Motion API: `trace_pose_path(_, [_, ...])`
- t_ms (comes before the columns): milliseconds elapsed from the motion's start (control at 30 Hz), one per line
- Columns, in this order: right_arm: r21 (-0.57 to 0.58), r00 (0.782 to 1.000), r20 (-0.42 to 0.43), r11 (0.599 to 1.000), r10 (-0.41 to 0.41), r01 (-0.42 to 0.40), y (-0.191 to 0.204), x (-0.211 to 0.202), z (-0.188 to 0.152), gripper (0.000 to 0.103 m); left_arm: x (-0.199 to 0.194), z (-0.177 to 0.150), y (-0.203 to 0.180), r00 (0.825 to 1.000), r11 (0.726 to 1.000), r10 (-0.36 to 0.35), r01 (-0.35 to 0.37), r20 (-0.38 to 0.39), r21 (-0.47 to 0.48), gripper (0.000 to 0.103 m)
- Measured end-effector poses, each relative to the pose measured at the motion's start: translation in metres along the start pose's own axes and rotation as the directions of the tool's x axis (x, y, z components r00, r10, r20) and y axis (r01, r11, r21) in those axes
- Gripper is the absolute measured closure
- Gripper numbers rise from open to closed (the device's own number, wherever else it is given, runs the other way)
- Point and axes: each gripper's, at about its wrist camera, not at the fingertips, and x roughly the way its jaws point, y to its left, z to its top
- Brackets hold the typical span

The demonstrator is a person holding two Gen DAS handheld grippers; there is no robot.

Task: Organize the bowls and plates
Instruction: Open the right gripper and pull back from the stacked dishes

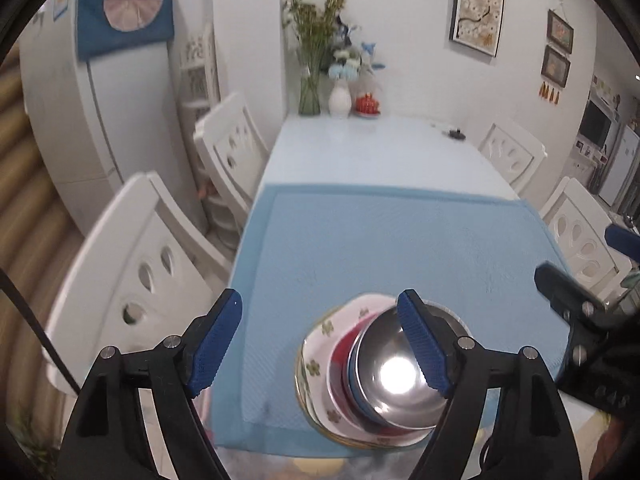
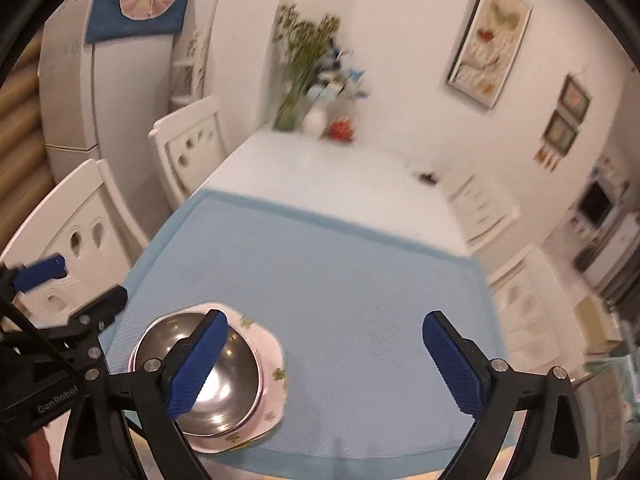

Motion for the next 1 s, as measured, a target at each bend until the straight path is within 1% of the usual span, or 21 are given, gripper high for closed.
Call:
trace_pose_path(67, [0.024,0.997,-0.028,0.997,0.078,-0.077,-0.004,-0.004,0.003,0.006,-0.002,0.009,0.001,1.0,1.0,-0.006,0.006,-0.003,-0.01,0.022])
trace_pose_path(100, [0.04,0.992,-0.056,0.993,0.117,-0.115,-0.005,-0.003,0.004,0.006,-0.003,0.011,0.001,1.0,1.0,-0.013,0.013,-0.004,-0.017,0.022])
trace_pose_path(167, [0.083,0.976,-0.12,0.981,0.184,-0.174,-0.009,0.004,0.002,0.006,-0.005,0.016,0.001,1.0,0.999,-0.014,0.014,0.01,-0.032,0.022])
trace_pose_path(233, [0.121,0.96,-0.156,0.969,0.234,-0.216,-0.013,0.009,-0.003,0.006,-0.012,0.014,0.001,1.0,0.999,-0.004,0.005,0.025,-0.04,0.022])
trace_pose_path(333, [0.134,0.952,-0.185,0.966,0.243,-0.221,-0.015,0.01,-0.012,0.006,-0.017,0.01,-0.003,1.0,0.998,-0.001,0.003,0.028,-0.058,0.022])
trace_pose_path(433, [0.148,0.949,-0.173,0.96,0.263,-0.239,-0.019,0.005,-0.017,0.006,-0.021,0.006,-0.009,0.999,0.996,0.001,0.002,0.034,-0.085,0.022])
trace_pose_path(600, [0.1,0.952,-0.147,0.962,0.268,-0.255,-0.024,-0.008,-0.026,0.006,-0.034,-0.002,-0.027,0.996,0.993,0.075,-0.069,0.057,-0.097,0.022])
trace_pose_path(733, [0.121,0.943,-0.147,0.952,0.299,-0.283,-0.033,-0.016,-0.038,0.006,-0.041,-0.009,-0.036,0.99,0.988,0.127,-0.121,0.054,-0.1,0.021])
trace_pose_path(800, [0.13,0.943,-0.147,0.951,0.298,-0.28,-0.037,-0.019,-0.044,0.006,-0.046,-0.011,-0.042,0.992,0.987,0.124,-0.12,0.032,-0.103,0.021])
trace_pose_path(933, [0.138,0.937,-0.139,0.943,0.321,-0.302,-0.046,-0.03,-0.051,0.006,-0.062,-0.016,-0.049,0.99,0.984,0.134,-0.128,0.038,-0.126,0.021])
trace_pose_path(1000, [0.137,0.94,-0.131,0.945,0.315,-0.297,-0.05,-0.037,-0.054,0.006,-0.067,-0.019,-0.051,0.991,0.983,0.13,-0.126,0.02,-0.136,0.021])
